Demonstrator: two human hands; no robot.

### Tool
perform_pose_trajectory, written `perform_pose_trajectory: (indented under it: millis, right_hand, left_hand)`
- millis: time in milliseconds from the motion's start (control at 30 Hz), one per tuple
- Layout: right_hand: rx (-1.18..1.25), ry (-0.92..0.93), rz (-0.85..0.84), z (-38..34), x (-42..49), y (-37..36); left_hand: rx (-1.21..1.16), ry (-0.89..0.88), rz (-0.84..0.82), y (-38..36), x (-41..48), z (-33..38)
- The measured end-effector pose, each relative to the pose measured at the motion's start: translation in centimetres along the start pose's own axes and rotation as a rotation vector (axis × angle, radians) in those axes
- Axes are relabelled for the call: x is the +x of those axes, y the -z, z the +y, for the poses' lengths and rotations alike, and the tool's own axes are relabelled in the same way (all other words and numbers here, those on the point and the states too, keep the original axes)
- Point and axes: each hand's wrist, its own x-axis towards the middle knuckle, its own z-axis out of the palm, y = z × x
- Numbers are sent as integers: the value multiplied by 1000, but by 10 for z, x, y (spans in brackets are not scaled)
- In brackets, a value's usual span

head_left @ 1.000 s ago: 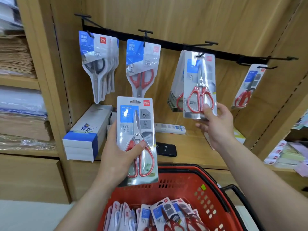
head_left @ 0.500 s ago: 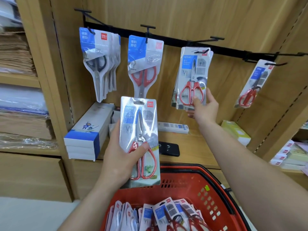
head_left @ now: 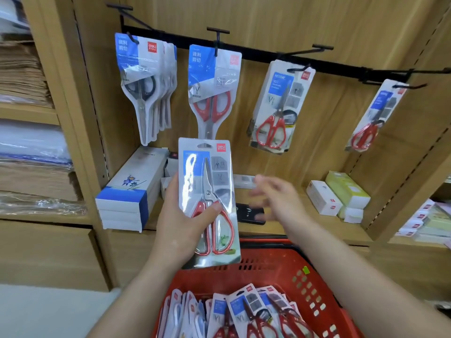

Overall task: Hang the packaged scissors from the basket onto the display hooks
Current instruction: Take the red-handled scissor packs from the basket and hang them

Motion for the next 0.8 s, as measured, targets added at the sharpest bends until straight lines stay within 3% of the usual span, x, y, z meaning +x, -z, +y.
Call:
perform_pose_trajectory:
  millis: [67, 133, 400, 633, 800]
  right_hand:
    - [-48, 48, -198, 15, -33, -15]
    - [-133, 118, -248, 26, -50, -26]
    - [-71, 172, -150, 30, -58, -33]
    - [131, 118, -52, 37, -53, -37]
    - [223, 106, -66, 35, -48, -34]
  left_hand:
    - [2, -19, 22, -3, -2, 0]
    - [12, -31, 29, -7, -4, -1]
    - [-36, 3, 25, -2, -5, 1]
    - [-20, -15, -20, 7, -1, 2]
    - [32, -23, -15, 11, 2, -1]
